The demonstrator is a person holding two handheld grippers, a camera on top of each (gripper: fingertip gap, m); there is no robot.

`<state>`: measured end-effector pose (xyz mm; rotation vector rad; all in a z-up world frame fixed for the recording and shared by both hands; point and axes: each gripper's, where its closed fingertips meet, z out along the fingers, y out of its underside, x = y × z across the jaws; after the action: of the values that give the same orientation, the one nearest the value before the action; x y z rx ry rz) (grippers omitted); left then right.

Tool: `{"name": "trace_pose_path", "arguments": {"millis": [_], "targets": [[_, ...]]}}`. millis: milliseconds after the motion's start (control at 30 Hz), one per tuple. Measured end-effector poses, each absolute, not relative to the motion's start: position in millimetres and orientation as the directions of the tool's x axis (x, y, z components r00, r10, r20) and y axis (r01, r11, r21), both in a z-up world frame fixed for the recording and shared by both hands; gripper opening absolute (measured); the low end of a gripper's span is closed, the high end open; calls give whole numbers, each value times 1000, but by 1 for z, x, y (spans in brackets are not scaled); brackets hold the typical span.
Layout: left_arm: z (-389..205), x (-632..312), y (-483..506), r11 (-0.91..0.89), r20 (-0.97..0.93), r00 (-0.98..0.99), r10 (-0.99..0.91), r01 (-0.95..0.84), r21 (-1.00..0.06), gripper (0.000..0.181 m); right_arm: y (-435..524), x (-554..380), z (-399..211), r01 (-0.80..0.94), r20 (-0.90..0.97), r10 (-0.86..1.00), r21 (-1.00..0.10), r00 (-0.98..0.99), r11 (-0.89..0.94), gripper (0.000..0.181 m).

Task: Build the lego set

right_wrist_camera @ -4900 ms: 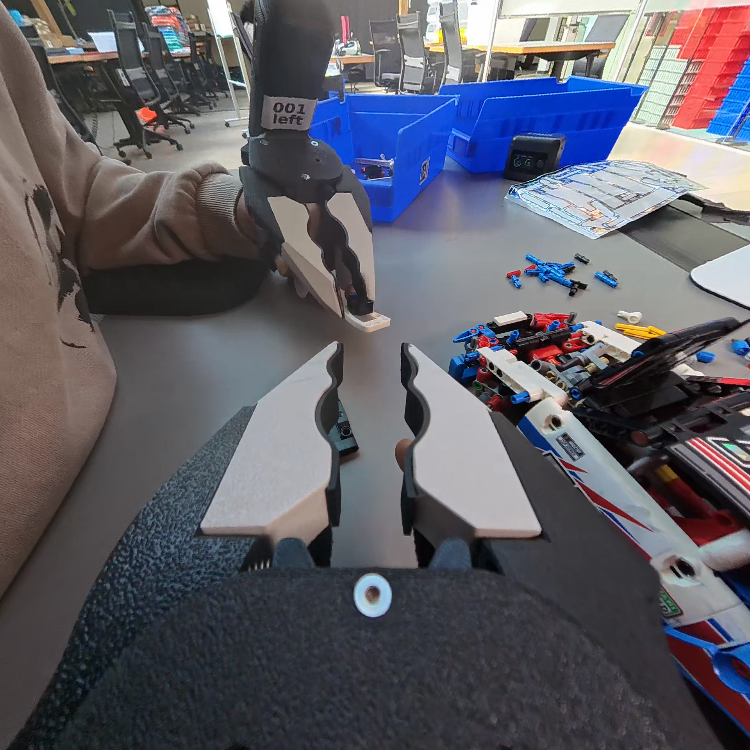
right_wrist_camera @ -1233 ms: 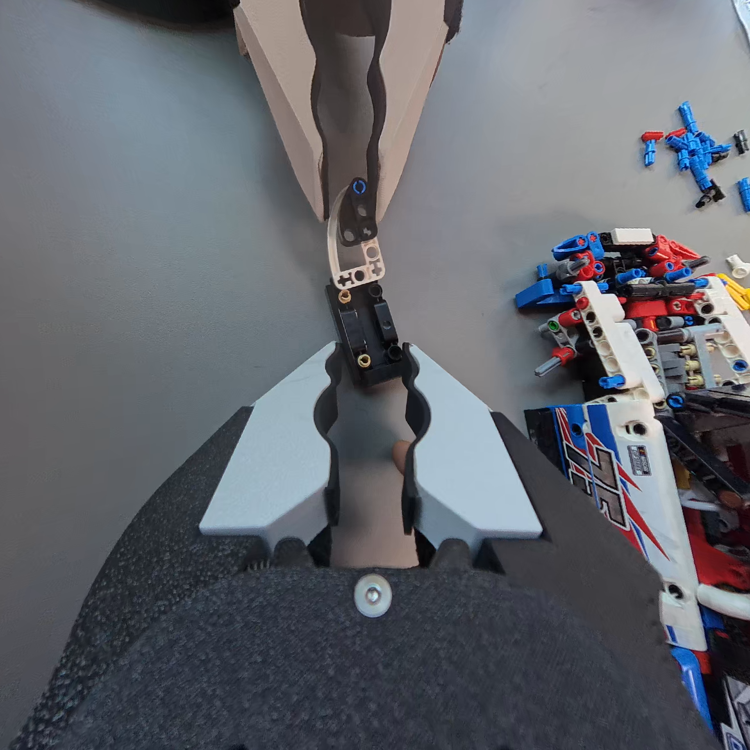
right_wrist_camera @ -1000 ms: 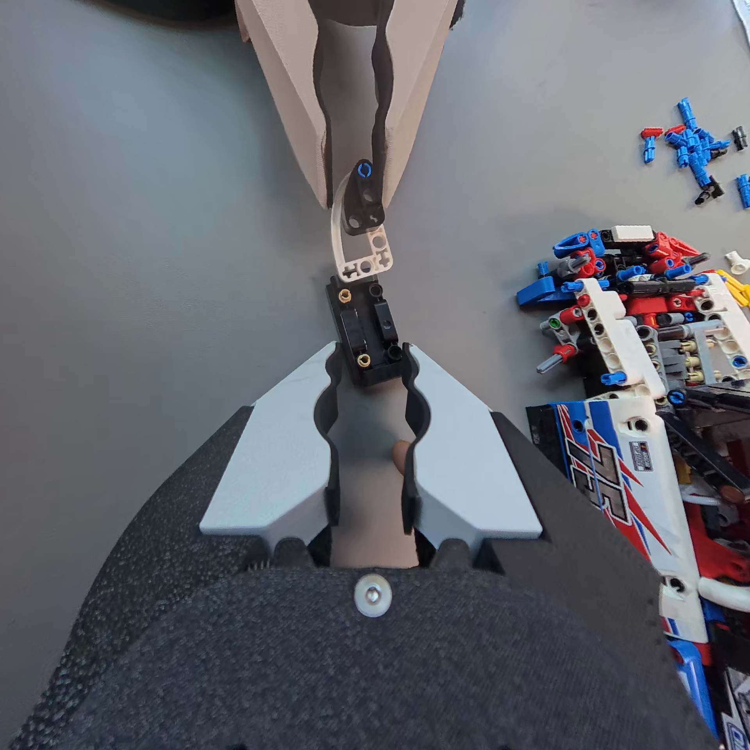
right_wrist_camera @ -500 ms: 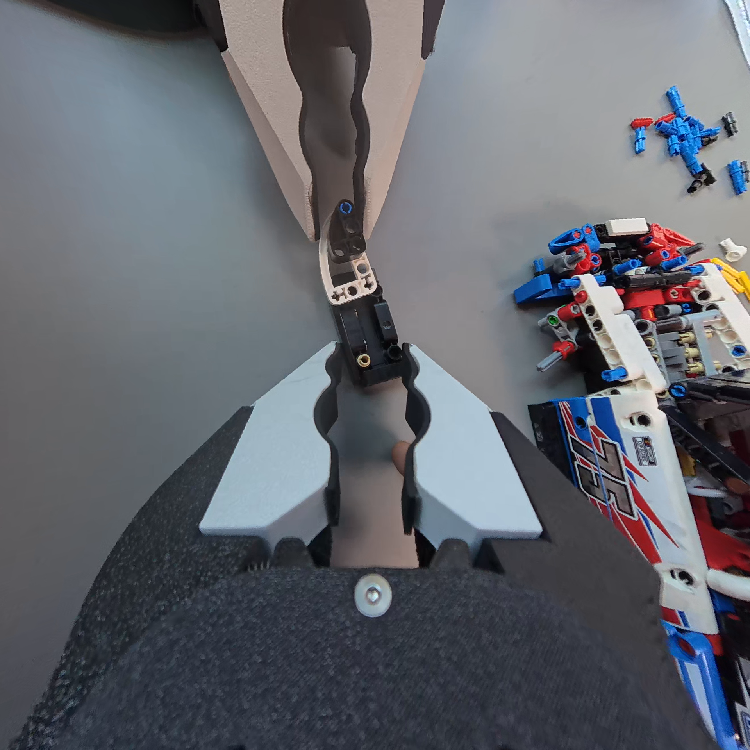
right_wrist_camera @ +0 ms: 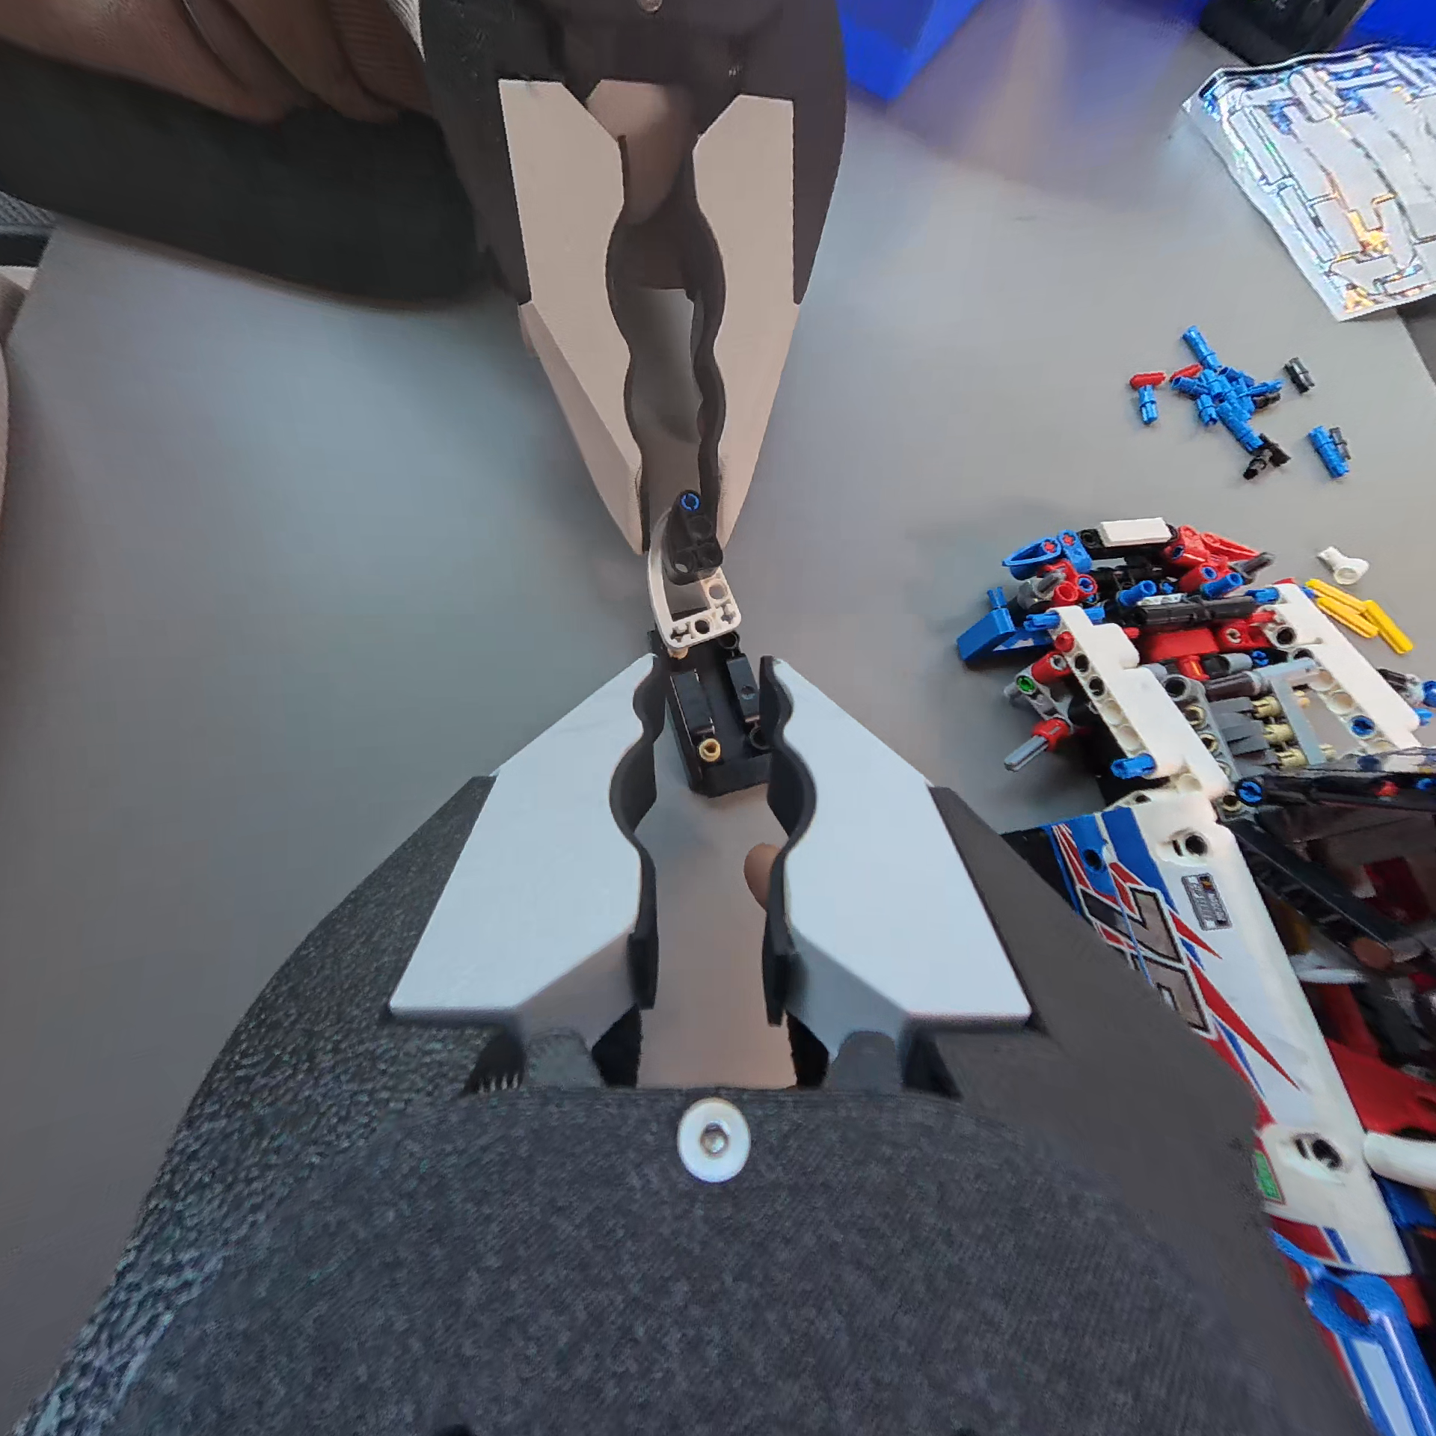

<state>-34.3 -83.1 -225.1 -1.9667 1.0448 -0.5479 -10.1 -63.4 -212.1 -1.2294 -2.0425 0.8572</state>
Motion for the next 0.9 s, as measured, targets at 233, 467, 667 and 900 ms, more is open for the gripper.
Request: {"name": "trace_pose_path", "arguments": {"millis": [233,467,667,900], "targets": [[-225,-35,-83,-329,10,567,-824,-464,-822,15,-65,-15,-213,516,141,914,-788,-380,336,9],[-226,-35,-83,-330,11,567,-824,-465,-822,15,-60,-18,-211,511,145,927,-800,-346,315,0],[-221,-32,-84,-318,21,557,-830,-441,-839,15,-59,-17,-210,506,146,927,-803,-346,315,0],[-222,-28,-88,-308,18,537,-843,-455,-836,15,-67,-10,-210,505,136,906,-793,-400,342,9]]}}
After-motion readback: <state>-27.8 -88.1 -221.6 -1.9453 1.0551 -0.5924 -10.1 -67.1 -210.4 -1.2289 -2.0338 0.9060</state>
